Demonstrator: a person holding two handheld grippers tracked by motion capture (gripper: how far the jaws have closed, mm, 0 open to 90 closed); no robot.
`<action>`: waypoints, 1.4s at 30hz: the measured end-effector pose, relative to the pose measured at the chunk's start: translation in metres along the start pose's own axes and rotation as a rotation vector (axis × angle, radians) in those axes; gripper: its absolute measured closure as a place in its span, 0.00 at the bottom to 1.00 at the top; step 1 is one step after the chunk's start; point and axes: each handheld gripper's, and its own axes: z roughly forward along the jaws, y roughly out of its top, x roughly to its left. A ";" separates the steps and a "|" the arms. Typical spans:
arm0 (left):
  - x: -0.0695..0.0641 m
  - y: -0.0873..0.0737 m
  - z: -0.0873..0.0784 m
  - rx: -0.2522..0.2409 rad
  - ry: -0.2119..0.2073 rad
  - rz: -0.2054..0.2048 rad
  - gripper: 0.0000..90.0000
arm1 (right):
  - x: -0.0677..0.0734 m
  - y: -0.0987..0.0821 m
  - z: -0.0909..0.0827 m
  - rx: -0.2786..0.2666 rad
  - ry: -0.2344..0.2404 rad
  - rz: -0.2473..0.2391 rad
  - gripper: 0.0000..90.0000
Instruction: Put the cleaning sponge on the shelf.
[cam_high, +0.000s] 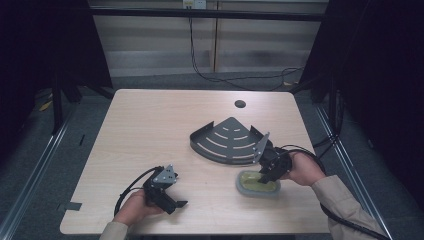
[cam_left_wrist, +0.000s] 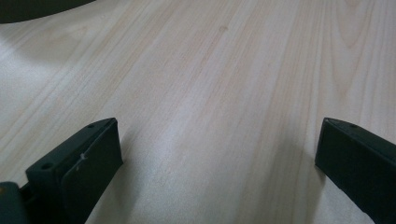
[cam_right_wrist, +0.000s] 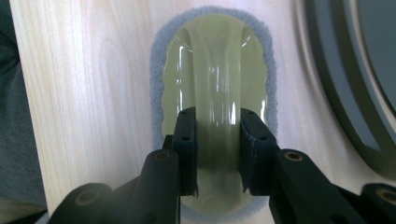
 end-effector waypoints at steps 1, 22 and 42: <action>0.000 0.000 0.000 0.000 0.000 0.000 0.00 | 0.000 -0.001 -0.002 -0.002 -0.001 0.008 0.79; 0.000 0.000 0.000 -0.002 0.000 0.000 0.00 | -0.009 0.008 -0.036 0.048 -0.035 0.020 0.79; 0.000 0.000 0.000 -0.002 0.002 0.003 0.00 | -0.017 0.020 -0.057 0.024 -0.045 0.074 0.79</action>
